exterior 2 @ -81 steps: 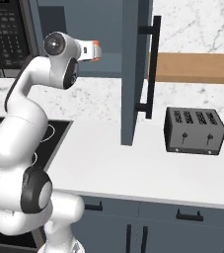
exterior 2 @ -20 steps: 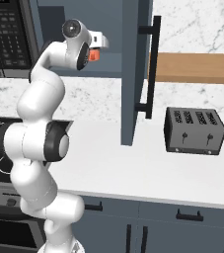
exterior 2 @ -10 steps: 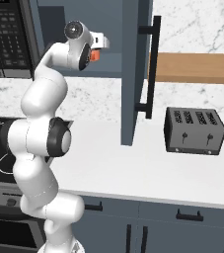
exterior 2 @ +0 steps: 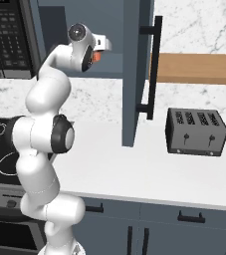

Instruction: Gather all objects into one cabinet and sort the glasses and bowls to opposite sides.

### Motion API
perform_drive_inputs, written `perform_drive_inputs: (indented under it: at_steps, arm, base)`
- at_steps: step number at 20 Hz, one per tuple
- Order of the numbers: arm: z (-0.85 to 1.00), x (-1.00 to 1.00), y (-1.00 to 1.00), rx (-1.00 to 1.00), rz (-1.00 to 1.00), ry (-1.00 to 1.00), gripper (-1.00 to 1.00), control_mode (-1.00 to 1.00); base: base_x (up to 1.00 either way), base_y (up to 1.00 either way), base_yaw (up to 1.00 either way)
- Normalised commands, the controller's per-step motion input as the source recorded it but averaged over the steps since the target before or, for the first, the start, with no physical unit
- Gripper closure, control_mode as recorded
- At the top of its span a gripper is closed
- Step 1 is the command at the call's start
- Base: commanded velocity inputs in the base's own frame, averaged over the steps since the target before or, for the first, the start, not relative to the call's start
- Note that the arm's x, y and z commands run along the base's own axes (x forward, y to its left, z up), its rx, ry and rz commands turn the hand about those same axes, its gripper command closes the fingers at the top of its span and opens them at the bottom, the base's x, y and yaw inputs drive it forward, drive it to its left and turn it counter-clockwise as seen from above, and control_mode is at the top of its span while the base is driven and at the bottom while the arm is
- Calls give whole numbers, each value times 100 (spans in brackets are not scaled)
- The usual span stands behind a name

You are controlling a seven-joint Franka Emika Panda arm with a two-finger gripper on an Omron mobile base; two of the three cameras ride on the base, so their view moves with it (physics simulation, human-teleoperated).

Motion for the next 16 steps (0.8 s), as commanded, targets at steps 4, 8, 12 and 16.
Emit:
perform_drive_inputs:
  at_steps: [4, 8, 12, 16]
  arm:
    - [-13, 17, 0, 0, 0, 0, 100, -100]
    - [-10, 13, 0, 0, 0, 0, 100, -100]
    - [-7, 26, 0, 0, 0, 0, 100, -100]
    - [0, 27, 0, 0, 0, 1, 100, -100]
  base:
    - [0, 0, 0]
    - [0, 0, 0]
    - [0, 0, 0]
    - [0, 0, 0]
